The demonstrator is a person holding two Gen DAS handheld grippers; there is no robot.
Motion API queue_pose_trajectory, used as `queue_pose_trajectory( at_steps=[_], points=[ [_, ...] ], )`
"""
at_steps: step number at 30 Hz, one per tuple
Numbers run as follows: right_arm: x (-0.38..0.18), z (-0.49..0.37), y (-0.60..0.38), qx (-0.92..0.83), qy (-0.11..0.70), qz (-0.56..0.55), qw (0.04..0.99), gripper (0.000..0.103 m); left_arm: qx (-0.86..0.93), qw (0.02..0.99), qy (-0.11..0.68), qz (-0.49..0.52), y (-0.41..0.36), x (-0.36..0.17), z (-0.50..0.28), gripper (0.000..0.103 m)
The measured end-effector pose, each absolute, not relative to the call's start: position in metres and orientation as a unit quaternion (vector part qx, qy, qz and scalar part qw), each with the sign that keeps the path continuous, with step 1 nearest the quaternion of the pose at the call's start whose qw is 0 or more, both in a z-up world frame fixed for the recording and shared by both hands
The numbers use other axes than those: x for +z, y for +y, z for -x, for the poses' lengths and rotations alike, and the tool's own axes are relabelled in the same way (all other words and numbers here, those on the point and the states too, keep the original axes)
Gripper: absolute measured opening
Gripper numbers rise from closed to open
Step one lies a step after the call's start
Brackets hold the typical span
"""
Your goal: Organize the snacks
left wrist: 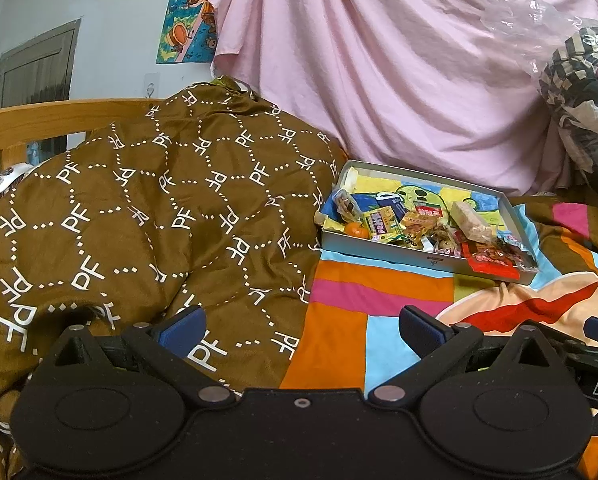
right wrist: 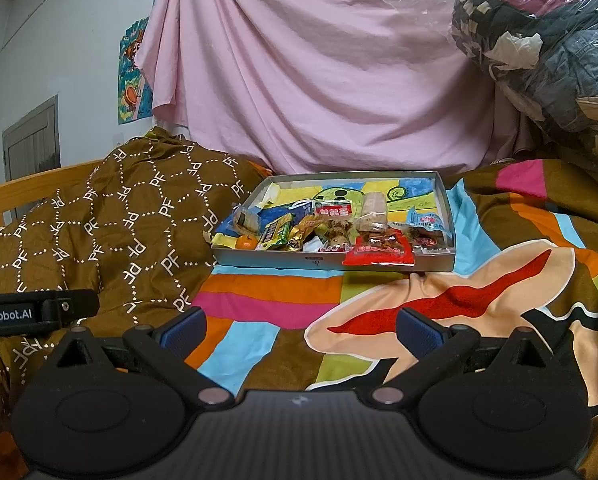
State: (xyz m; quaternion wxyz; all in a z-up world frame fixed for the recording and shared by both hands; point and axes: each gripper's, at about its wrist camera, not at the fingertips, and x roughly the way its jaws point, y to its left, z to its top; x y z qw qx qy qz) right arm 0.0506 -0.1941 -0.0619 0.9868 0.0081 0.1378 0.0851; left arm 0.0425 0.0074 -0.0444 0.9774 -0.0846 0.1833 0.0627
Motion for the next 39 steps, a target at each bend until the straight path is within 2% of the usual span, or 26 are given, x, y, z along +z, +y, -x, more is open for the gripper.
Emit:
queue_pose_trajectory(
  at_steps=[39],
  points=[
    [-0.0617, -0.0527, -0.1936, 0.085, 0.145, -0.005, 0.986, 0.103, 0.088, 0.974, 0.200, 0.064, 0.0016, -0.0415, -0.0437, 0.102]
  ],
)
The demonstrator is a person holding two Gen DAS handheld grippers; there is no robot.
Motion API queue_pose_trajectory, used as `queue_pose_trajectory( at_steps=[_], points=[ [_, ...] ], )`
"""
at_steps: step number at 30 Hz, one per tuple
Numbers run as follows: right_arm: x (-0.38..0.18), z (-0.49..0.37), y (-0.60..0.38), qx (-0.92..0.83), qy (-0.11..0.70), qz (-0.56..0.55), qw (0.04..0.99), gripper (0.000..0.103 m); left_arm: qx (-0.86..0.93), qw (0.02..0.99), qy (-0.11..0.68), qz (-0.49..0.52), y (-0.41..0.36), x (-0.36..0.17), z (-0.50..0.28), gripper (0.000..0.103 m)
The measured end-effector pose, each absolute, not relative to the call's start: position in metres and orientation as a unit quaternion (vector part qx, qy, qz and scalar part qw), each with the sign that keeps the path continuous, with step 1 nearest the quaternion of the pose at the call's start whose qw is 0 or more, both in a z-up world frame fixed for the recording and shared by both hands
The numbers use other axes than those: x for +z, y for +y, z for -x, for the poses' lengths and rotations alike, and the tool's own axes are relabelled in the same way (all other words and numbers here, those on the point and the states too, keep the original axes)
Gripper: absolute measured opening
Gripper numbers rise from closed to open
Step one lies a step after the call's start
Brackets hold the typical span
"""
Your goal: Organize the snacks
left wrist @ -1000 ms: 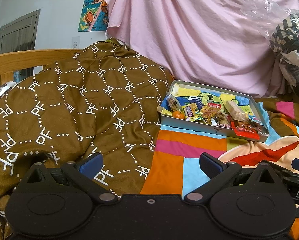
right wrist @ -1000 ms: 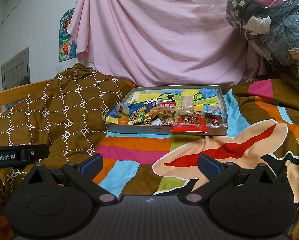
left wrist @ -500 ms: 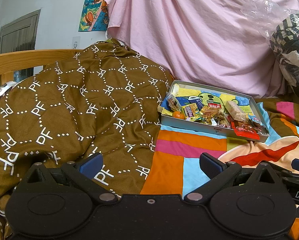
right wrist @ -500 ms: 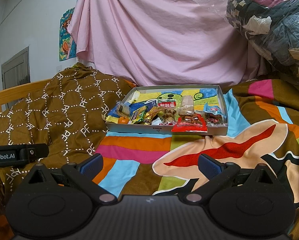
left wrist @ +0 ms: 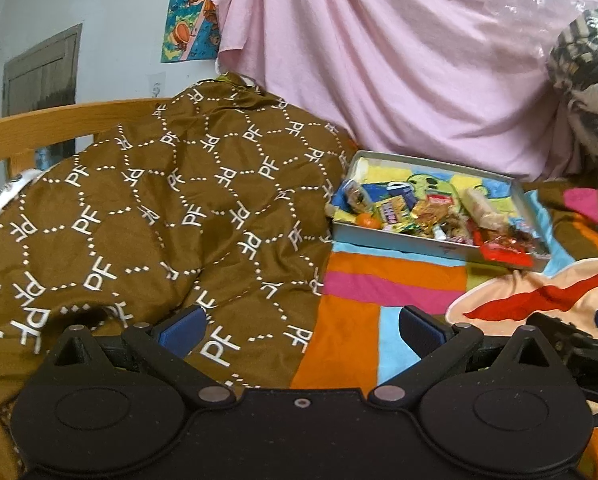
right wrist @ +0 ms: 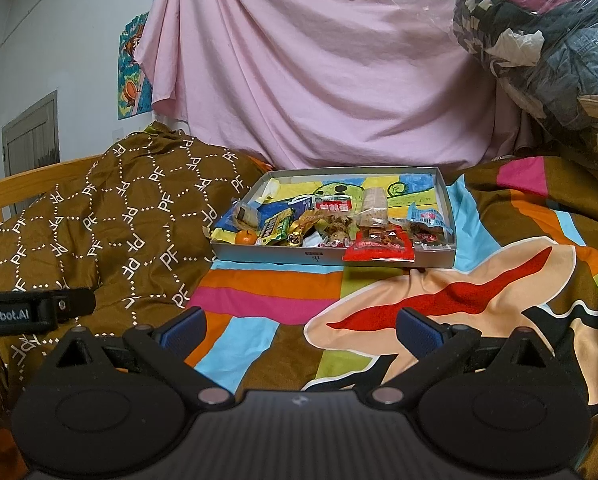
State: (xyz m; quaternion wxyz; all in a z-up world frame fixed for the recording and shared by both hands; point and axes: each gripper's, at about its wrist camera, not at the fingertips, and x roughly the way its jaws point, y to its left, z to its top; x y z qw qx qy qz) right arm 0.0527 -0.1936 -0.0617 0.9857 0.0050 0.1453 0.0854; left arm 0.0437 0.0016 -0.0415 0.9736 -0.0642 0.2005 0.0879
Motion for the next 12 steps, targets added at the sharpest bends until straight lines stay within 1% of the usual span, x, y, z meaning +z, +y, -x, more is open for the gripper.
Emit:
queue_pose_trajectory(
  at_steps=[12],
  points=[
    [-0.0608, -0.0531, -0.1926, 0.085, 0.149, -0.004, 0.985, 0.103, 0.086, 0.976, 0.195, 0.047, -0.0023, -0.0390, -0.0414, 0.102]
  ],
)
